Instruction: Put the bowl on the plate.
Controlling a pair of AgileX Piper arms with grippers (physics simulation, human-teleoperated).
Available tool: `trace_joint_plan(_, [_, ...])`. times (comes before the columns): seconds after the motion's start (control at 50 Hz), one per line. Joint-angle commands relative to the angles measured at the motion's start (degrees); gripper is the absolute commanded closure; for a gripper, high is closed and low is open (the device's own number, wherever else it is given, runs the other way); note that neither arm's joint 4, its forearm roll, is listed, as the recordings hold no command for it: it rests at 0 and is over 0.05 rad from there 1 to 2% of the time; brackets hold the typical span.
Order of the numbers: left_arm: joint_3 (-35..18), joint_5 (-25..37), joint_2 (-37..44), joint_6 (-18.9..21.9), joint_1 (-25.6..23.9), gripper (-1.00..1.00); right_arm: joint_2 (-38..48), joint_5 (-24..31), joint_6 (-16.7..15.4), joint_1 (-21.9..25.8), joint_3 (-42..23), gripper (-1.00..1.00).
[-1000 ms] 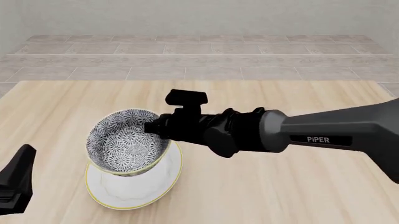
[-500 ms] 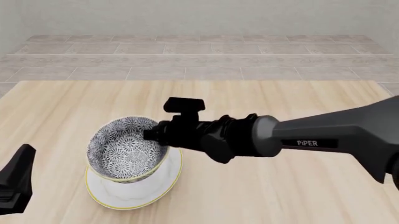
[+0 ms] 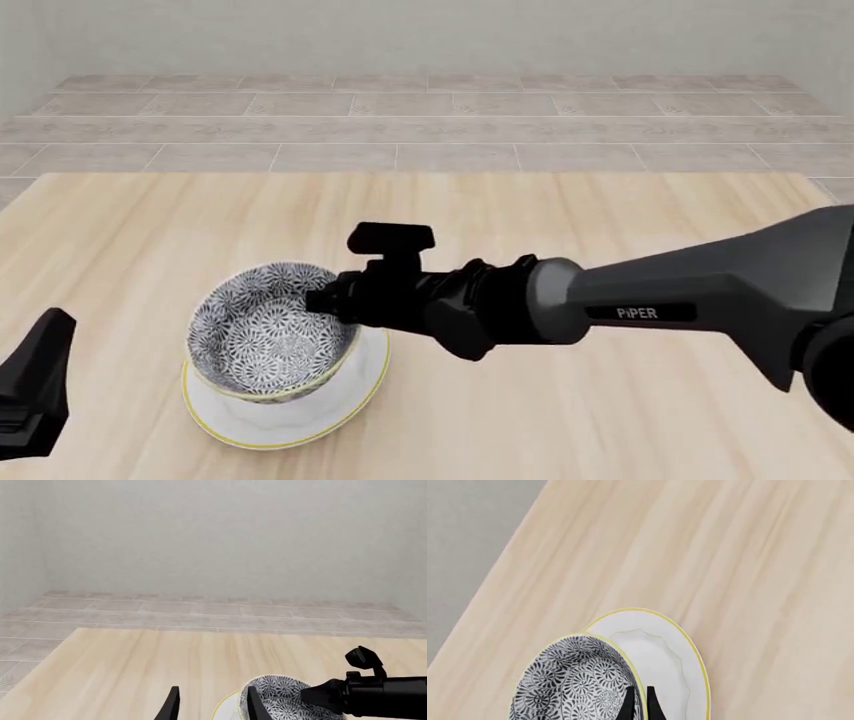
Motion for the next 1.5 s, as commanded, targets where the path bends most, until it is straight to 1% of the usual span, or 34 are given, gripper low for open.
trace_joint_plan(0.02, [0.0,0.0,0.0,-0.1,0.0,-1.00,0.8,-0.8,0.9,0.2,-0.2,1.00])
trace_joint_plan(0.88, [-0.3,0.3,0.0,-0.2,-0.3,-1.00,3.2,-0.8,0.5,-0.1,-0.8,1.00])
trace_joint_plan(1.14, [1.3,-1.3,0.0,-0.2,-0.4,-1.00,4.1,-2.0,1.3,0.3,-0.3,1.00])
trace_joint_plan(1.5, [1.1,-1.3,0.0,-0.3,-0.4,-1.00,4.9,-3.0,1.8,0.3,0.1,1.00])
